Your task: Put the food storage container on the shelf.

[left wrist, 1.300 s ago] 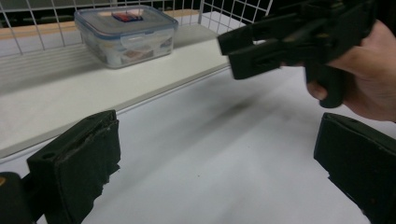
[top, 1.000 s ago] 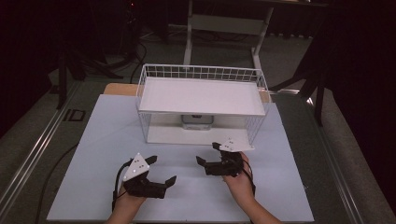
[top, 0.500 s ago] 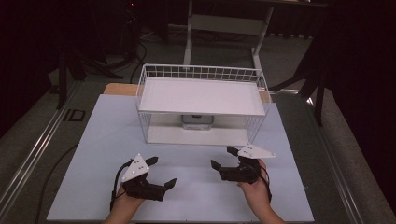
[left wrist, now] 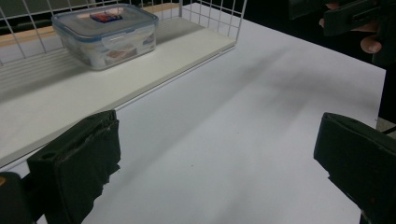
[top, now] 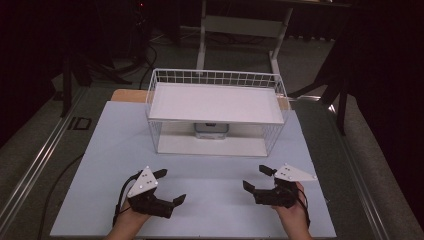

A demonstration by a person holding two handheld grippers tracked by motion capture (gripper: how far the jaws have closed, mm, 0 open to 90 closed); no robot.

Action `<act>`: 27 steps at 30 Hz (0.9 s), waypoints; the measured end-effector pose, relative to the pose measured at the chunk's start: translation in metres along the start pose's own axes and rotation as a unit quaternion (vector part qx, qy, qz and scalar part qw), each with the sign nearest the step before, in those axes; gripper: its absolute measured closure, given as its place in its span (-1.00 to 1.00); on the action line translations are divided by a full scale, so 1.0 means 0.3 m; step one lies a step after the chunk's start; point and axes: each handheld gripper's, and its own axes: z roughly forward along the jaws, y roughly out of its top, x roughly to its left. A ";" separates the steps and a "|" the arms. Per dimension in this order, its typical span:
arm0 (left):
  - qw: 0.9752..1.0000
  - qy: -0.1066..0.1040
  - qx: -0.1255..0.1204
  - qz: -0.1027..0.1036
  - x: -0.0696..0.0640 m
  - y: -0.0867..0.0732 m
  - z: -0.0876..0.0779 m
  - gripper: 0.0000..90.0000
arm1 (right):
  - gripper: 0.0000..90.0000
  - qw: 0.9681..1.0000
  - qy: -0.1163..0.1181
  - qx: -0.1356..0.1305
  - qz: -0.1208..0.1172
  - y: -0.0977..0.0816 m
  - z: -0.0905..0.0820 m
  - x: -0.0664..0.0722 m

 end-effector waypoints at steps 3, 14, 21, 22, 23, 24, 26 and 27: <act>1.000 0.001 0.002 0.001 0.008 -0.007 -0.021 -0.96 | -0.65 1.000 -0.002 0.006 -0.006 -0.017 -0.019 -0.004; 1.000 0.007 -0.001 -0.005 0.036 -0.048 -0.091 -0.96 | -0.65 1.000 -0.001 0.010 -0.009 -0.071 -0.058 -0.039; 1.000 0.006 -0.008 -0.014 0.054 -0.080 -0.093 -0.96 | -0.66 1.000 -0.002 0.016 -0.007 -0.087 -0.049 -0.054; 1.000 0.007 -0.006 -0.012 0.055 -0.081 -0.093 -0.96 | -0.66 1.000 -0.001 0.015 -0.006 -0.089 -0.048 -0.057; 1.000 0.007 -0.006 -0.012 0.055 -0.081 -0.093 -0.96 | -0.66 1.000 -0.001 0.015 -0.006 -0.089 -0.048 -0.057; 1.000 0.007 -0.007 -0.006 0.055 -0.084 -0.092 -0.96 | -0.66 1.000 -0.003 0.015 -0.005 -0.090 -0.048 -0.059; 1.000 0.006 -0.010 -0.010 0.055 -0.085 -0.092 -0.96 | -0.66 1.000 -0.003 0.013 -0.004 -0.098 -0.046 -0.061; 1.000 0.005 -0.013 -0.011 0.056 -0.086 -0.092 -0.96 | -0.66 1.000 -0.003 0.015 -0.004 -0.100 -0.044 -0.061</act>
